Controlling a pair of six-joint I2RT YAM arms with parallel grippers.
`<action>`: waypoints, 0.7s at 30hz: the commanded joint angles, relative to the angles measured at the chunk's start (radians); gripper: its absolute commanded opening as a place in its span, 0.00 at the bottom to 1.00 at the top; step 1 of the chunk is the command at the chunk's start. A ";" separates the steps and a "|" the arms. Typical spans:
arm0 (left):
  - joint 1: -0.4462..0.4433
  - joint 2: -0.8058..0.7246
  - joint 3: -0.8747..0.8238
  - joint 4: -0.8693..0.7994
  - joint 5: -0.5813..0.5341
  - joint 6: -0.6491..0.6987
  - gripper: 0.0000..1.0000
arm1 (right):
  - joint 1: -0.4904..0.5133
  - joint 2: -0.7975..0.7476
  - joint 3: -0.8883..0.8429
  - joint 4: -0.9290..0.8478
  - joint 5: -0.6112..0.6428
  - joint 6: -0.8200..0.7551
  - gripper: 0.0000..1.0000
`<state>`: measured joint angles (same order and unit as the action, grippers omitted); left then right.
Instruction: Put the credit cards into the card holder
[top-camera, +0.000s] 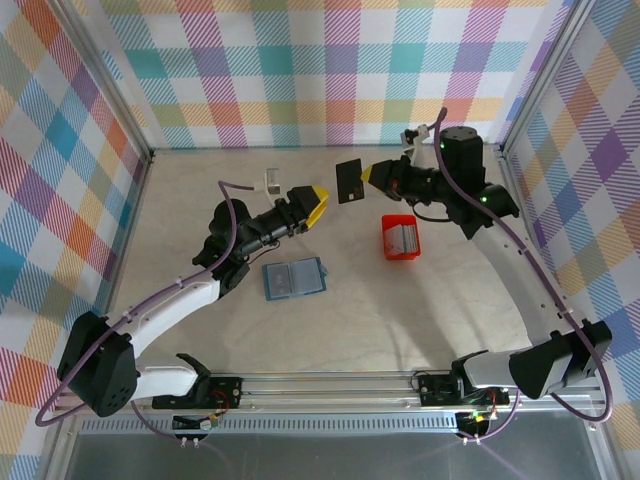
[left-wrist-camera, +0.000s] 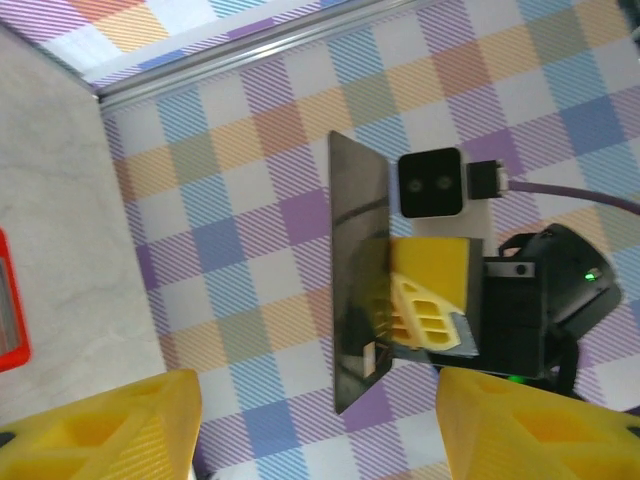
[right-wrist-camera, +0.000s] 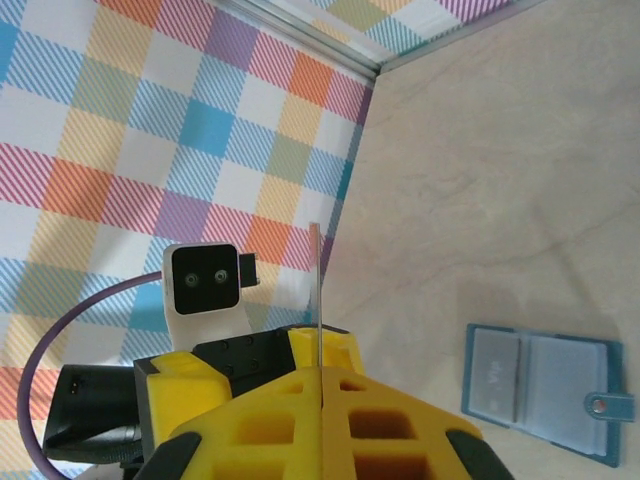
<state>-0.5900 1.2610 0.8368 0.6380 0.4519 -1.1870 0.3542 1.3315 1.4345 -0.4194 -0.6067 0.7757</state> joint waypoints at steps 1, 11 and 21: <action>-0.013 0.010 0.023 0.109 -0.007 -0.047 0.61 | 0.009 -0.016 -0.020 0.078 -0.057 0.058 0.00; -0.037 0.050 0.044 0.169 0.026 -0.060 0.45 | 0.018 -0.023 -0.060 0.123 -0.099 0.097 0.00; -0.040 0.042 0.029 0.230 0.030 -0.084 0.00 | 0.026 -0.024 -0.081 0.146 -0.131 0.111 0.27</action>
<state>-0.6250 1.3102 0.8501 0.7925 0.4671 -1.2606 0.3748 1.3312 1.3666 -0.3134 -0.7063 0.8818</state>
